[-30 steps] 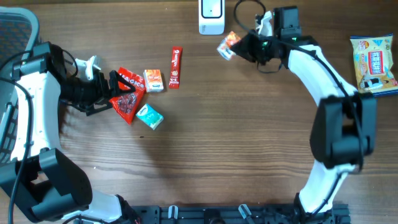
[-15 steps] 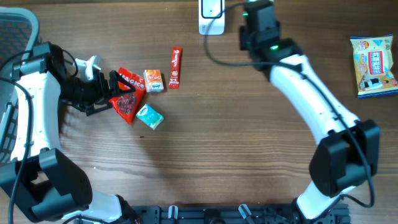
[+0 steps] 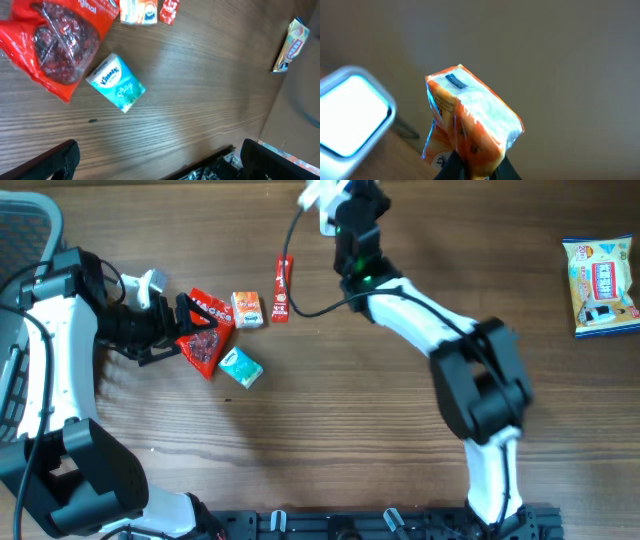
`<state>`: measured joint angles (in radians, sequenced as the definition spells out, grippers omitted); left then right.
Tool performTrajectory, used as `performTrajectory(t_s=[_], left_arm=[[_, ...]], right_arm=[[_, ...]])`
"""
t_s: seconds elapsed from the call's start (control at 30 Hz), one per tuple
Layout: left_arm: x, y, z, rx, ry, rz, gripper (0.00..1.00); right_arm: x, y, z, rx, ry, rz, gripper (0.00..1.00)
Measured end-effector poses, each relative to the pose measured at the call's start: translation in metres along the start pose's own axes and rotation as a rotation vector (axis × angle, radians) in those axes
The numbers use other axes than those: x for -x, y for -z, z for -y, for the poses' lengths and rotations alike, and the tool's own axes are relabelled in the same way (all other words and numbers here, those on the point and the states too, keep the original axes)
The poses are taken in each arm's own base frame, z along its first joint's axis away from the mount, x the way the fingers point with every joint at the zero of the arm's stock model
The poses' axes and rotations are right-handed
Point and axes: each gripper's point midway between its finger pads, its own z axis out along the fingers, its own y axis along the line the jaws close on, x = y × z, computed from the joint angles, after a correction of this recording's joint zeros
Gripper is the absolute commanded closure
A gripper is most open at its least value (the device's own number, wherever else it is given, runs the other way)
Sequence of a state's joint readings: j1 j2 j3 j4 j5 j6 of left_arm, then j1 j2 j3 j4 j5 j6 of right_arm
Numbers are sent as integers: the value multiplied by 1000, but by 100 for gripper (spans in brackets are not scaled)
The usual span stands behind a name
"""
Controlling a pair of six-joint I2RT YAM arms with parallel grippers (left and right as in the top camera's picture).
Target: Scan the item barcode
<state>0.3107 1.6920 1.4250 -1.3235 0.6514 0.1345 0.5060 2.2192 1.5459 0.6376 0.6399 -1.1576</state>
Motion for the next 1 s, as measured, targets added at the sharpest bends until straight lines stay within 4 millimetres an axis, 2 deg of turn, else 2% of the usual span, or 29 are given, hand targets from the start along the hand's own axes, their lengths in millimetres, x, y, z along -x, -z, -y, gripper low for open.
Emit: performTrajectory(t_s=[0.1, 0.17, 0.4, 0.6, 0.87, 0.93, 1.0], left_arm=[[0, 0, 0, 0, 0, 0, 0], [0, 0, 0, 0, 0, -1, 0], [0, 0, 0, 0, 0, -1, 0], [0, 0, 0, 0, 0, -1, 0], [0, 0, 0, 0, 0, -1, 0], [0, 0, 0, 0, 0, 0, 0], [0, 0, 0, 0, 0, 0, 0]], right_arm=[[-7, -7, -34, -3, 189, 13, 96], [-10, -9, -50, 18, 280, 20, 95], [-15, -10, -62, 66, 423, 29, 95], [-23, -14, -59, 64, 422, 15, 95], [-23, -15, -57, 58, 393, 14, 96], [-21, -16, -49, 25, 370, 18, 96], [-19, -18, -31, -41, 325, 21, 96]])
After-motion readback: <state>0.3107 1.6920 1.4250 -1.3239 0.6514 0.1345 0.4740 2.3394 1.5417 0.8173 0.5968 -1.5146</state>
